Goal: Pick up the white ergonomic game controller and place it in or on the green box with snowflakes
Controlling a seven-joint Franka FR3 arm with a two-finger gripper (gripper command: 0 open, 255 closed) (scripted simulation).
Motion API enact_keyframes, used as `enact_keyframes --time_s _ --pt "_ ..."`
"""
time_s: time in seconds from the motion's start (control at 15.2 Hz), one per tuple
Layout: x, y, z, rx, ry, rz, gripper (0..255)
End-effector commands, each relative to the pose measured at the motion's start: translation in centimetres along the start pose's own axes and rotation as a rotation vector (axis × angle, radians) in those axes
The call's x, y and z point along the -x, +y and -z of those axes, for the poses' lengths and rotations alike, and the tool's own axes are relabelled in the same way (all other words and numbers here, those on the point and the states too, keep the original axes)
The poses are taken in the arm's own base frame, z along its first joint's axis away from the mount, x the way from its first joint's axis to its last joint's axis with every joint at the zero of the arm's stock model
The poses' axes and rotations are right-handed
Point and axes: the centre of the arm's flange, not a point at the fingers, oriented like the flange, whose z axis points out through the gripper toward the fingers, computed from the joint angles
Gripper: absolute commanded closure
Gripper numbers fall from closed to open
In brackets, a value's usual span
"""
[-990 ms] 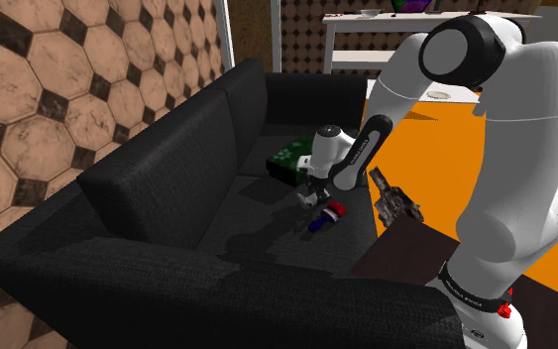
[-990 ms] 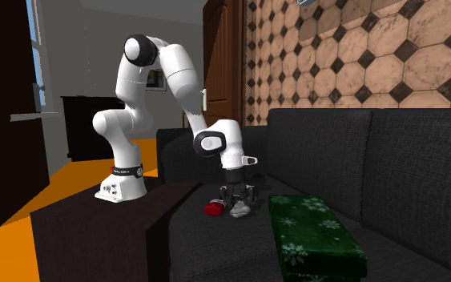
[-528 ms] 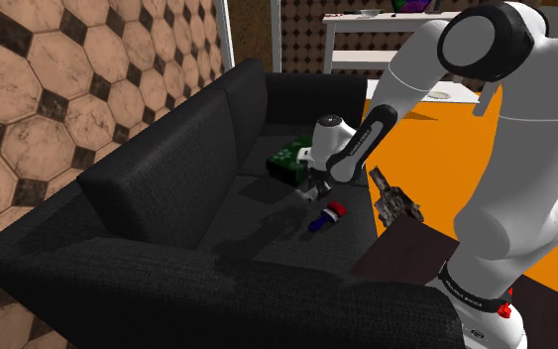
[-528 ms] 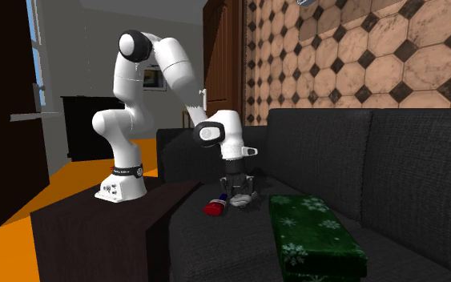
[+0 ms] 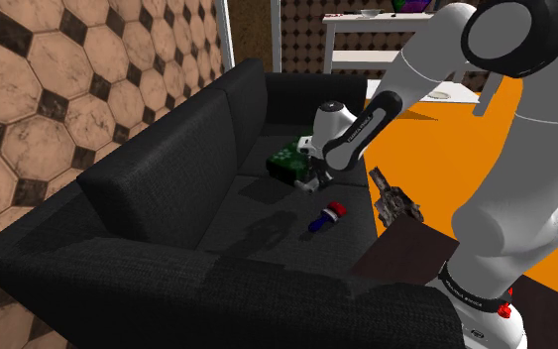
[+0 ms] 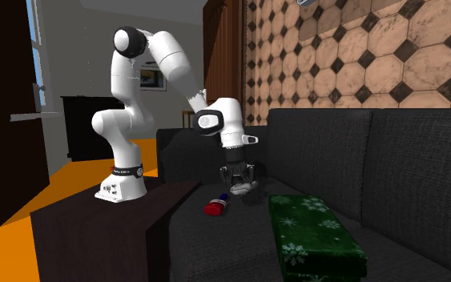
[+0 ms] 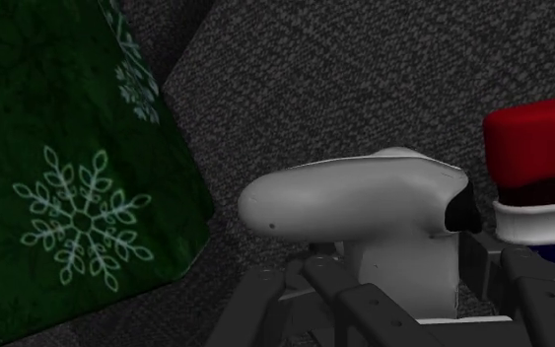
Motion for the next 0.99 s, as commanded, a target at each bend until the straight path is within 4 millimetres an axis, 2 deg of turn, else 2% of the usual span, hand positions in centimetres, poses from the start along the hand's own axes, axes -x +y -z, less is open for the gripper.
enact_keyframes --time_s 0.0,0.92 --pt "0.0 0.1 1.0 0.000 0.000 0.000 255" --pt "0.4 1.4 8.3 0.000 0.000 0.000 255"
